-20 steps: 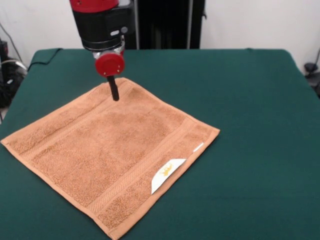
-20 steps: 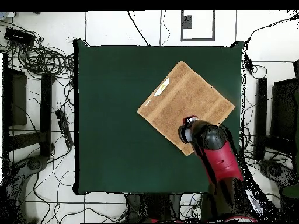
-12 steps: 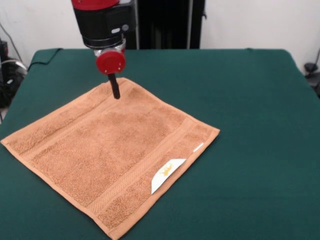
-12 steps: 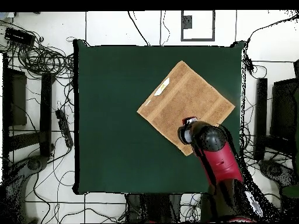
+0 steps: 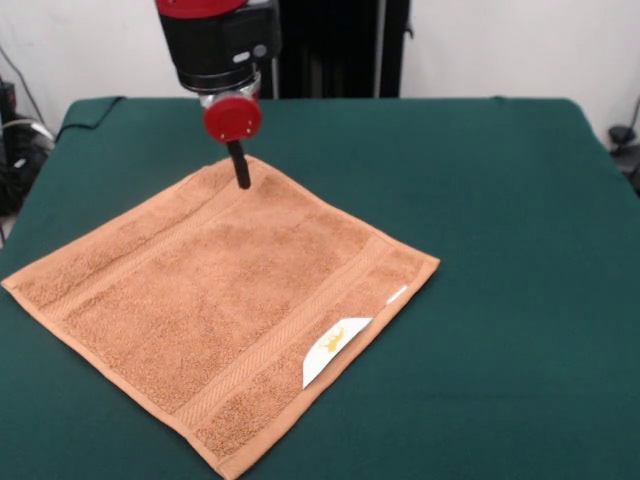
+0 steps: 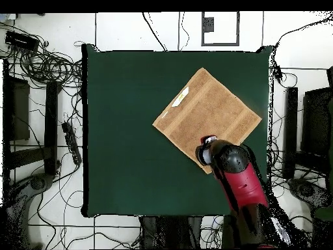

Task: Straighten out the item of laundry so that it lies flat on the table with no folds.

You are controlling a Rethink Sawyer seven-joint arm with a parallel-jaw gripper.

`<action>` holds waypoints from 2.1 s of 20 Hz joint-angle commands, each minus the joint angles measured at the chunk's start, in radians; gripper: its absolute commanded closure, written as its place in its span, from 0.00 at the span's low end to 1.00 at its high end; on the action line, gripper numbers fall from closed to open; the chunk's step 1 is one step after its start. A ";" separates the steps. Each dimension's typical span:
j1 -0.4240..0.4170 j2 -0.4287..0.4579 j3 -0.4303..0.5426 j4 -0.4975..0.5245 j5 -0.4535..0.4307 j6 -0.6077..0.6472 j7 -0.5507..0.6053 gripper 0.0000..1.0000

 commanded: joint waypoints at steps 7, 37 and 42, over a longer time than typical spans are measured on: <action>-0.014 -0.023 0.069 0.153 -0.016 -0.028 0.174 0.00; -0.287 0.127 0.369 0.152 -0.194 -0.343 0.218 0.00; -0.280 0.117 0.379 0.162 -0.186 -0.329 0.237 0.00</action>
